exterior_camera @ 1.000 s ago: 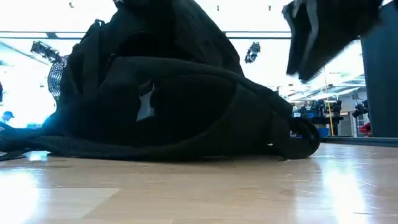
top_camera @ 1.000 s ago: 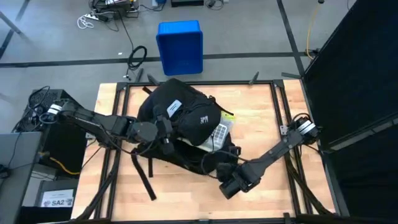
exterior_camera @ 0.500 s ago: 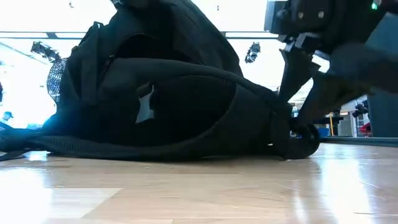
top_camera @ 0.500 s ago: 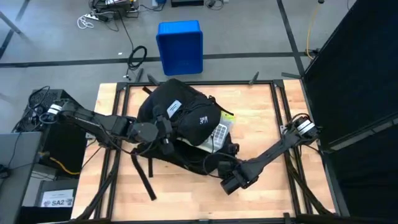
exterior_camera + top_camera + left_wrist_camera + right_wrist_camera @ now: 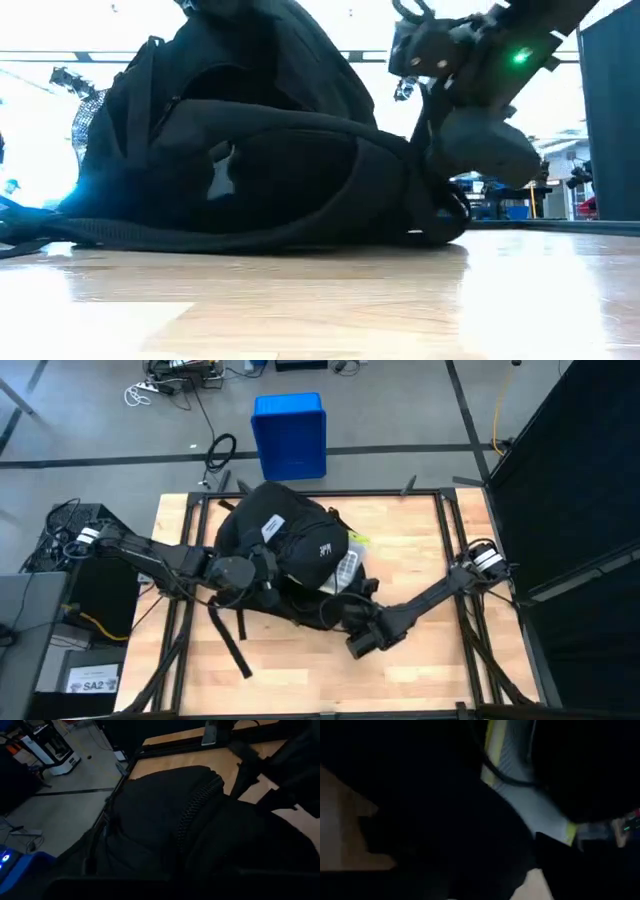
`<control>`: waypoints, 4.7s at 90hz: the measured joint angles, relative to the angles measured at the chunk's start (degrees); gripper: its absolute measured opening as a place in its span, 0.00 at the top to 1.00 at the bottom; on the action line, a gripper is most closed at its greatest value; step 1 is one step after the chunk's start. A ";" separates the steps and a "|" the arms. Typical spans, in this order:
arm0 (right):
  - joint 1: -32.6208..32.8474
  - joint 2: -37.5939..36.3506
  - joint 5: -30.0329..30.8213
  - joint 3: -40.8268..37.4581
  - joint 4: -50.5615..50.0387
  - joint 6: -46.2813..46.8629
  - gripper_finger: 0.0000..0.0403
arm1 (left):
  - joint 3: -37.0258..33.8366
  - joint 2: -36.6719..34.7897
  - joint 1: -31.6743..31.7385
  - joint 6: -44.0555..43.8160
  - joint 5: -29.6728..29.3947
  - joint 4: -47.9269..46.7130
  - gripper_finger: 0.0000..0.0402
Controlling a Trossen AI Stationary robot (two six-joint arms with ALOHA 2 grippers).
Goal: Unpack backpack
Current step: Close the backpack
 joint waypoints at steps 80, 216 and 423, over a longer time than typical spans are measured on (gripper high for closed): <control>1.88 -0.52 24.42 28.61 -27.07 0.94 1.00 | 0.04 -0.04 0.02 -3.59 -0.16 -5.12 1.00; 1.86 -0.59 24.31 42.75 8.48 -49.29 1.00 | 25.34 7.57 -13.23 10.63 5.82 -7.41 0.39; 19.75 -0.17 -18.95 8.57 -0.09 14.61 0.36 | 16.54 45.96 -27.48 8.24 -4.31 13.93 0.27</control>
